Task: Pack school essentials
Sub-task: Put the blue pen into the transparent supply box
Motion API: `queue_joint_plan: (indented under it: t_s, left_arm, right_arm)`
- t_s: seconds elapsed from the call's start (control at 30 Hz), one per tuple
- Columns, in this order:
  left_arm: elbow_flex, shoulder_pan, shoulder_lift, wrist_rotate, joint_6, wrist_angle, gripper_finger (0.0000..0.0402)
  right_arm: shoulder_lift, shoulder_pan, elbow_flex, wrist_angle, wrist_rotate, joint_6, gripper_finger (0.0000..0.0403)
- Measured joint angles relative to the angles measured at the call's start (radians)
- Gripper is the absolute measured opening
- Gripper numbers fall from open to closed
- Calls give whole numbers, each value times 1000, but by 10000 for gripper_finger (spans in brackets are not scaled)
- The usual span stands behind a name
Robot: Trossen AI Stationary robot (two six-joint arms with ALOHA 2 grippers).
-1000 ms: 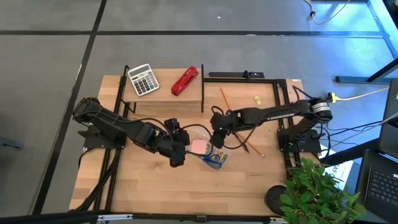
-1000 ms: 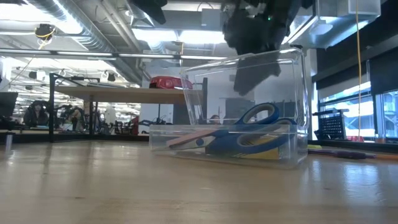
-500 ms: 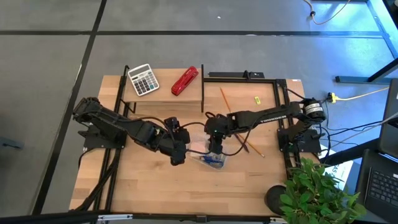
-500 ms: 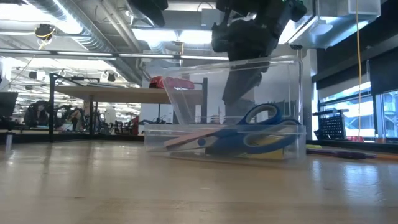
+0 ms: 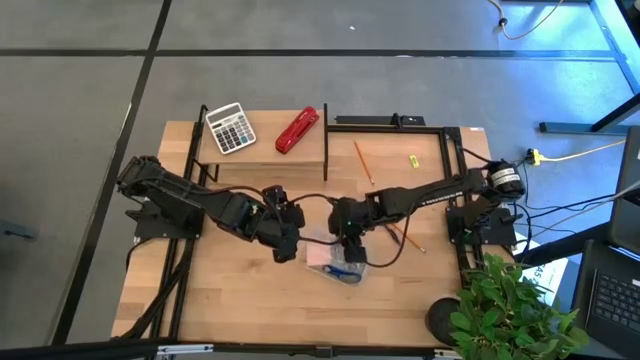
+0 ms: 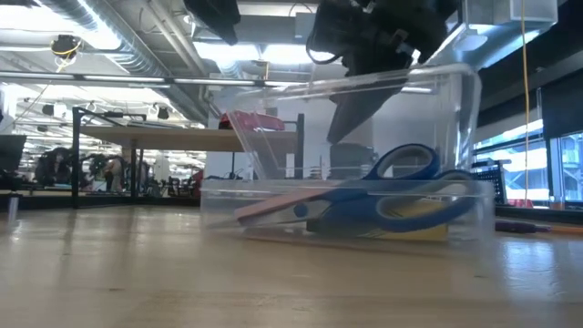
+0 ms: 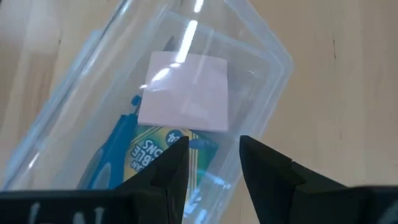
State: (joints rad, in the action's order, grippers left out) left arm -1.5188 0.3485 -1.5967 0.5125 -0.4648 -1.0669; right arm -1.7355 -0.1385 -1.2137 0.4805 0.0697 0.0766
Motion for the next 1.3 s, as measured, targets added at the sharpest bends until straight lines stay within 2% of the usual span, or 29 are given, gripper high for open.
queue_joint_plan:
  t_s: [0.3, 0.53, 0.7, 0.83, 1.2, 1.3]
  left_arm:
    - [0, -2, 0, 0, 0, -4, 393]
    - [0, -2, 0, 0, 1, -10, 393]
    - [0, -2, 0, 0, 1, -9, 393]
    - [0, -2, 0, 0, 1, -8, 393]
    - [0, -2, 0, 0, 2, 5, 393]
    - [0, -2, 0, 0, 2, 5, 393]
  right_arm:
    - [24, -1, -90, 181, -97, 227, 145]
    - [113, 26, -91, 418, -129, 600, 145]
    - [110, 32, -84, 608, -180, 792, 145]
    - [103, 33, -26, 563, -173, 810, 145]
    - [100, 108, 188, 365, -53, 811, 145]
    - [100, 117, 231, 335, -49, 813, 145]
